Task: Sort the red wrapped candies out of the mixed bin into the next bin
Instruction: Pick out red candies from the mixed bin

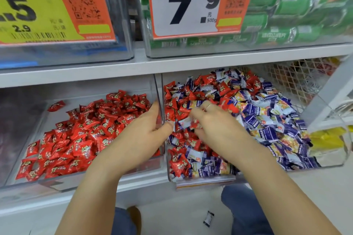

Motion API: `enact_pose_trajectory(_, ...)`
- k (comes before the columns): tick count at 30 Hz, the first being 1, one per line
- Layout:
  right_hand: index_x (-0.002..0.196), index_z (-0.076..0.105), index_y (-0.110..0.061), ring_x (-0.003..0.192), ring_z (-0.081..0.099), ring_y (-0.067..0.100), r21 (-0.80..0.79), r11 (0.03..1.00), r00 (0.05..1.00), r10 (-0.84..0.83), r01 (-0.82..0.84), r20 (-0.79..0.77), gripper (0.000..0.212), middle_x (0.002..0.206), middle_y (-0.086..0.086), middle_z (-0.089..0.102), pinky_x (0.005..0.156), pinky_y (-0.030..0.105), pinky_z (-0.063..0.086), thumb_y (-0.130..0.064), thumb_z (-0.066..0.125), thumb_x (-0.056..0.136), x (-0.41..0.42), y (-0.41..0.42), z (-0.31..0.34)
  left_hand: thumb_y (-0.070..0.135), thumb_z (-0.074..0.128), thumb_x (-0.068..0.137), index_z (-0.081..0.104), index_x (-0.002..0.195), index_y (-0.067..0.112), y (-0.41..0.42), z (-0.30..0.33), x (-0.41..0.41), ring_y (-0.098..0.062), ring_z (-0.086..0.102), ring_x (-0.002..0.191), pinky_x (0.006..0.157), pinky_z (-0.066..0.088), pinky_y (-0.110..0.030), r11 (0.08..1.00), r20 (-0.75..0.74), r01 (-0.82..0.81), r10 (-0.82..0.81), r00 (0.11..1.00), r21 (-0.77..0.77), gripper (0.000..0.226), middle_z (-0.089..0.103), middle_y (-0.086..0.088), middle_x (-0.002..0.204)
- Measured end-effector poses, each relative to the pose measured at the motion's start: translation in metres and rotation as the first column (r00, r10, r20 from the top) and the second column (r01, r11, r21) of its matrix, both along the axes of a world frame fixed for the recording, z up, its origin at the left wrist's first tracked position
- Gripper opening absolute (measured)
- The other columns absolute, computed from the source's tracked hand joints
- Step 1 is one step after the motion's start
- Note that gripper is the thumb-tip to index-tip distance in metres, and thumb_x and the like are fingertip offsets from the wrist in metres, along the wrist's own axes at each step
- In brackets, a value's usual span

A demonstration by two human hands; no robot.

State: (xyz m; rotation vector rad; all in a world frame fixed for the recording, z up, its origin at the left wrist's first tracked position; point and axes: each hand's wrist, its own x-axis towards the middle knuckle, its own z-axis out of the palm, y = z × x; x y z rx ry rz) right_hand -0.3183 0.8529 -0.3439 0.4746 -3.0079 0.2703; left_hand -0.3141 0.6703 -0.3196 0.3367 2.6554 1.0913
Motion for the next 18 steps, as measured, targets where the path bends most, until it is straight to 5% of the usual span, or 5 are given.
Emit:
enact_pose_trajectory(4,0.113,0.055,-0.021,0.082,0.050,0.016,-0.190,0.967,0.980,-0.185,0.168,-0.075,0.023,0.105,-0.001,0.044,0.071,0.025,0.036,-0.018,0.057,0.090,-0.006,0.040,0.012,0.043,0.040,0.096,0.014,0.150,0.023,0.000,0.000,0.000,-0.002,0.045,0.089,0.069,0.037,-0.011,0.999,0.006,0.016,-0.016,1.000,-0.044,0.063,0.048,0.013,0.105)
enact_pose_trajectory(10,0.095,0.058,-0.031,0.054,0.047,0.000,-0.653,0.736,0.958,-0.282,0.177,-0.059,0.008,0.070,-0.014,0.052,0.054,0.016,0.031,-0.023,0.057,0.093,0.006,0.079,0.029,0.043,0.046,0.091,0.043,0.136,0.012,0.009,-0.004,-0.005,-0.024,0.025,0.139,0.110,0.023,-0.031,0.950,-0.232,-0.158,0.096,0.968,-0.270,0.055,0.017,-0.009,0.155)
enact_pose_trajectory(12,0.094,0.059,-0.033,0.058,0.049,0.010,-0.706,0.687,0.954,-0.296,0.173,-0.054,0.008,0.071,-0.012,0.056,0.055,0.025,0.035,-0.025,0.057,0.093,0.012,0.087,0.033,0.038,0.046,0.092,0.047,0.133,0.012,0.019,-0.001,-0.003,-0.032,0.035,0.130,0.107,0.031,-0.039,0.941,-0.370,-0.242,0.143,0.918,-0.237,0.048,0.031,-0.016,0.146)
enact_pose_trajectory(16,0.095,0.059,-0.031,0.059,0.052,0.001,-0.742,0.645,0.936,-0.345,0.184,-0.068,0.009,0.066,-0.028,0.056,0.058,0.024,0.033,-0.022,0.057,0.093,0.023,0.108,0.035,0.033,0.046,0.087,0.057,0.124,0.018,0.050,0.007,0.001,-0.027,0.047,0.102,0.090,0.034,-0.032,0.976,-0.573,-0.200,0.116,0.811,-0.086,0.042,0.052,-0.007,0.106)
enact_pose_trajectory(18,0.095,0.059,-0.028,0.052,0.048,0.002,-0.739,0.637,0.919,-0.388,0.219,-0.062,0.007,0.058,-0.027,0.054,0.054,0.019,0.032,-0.021,0.058,0.092,0.028,0.122,0.031,0.033,0.045,0.088,0.059,0.122,0.020,0.070,0.005,0.002,-0.021,0.048,0.107,0.093,0.029,-0.024,0.991,-0.554,-0.110,0.051,0.831,-0.074,0.039,0.055,-0.001,0.113)
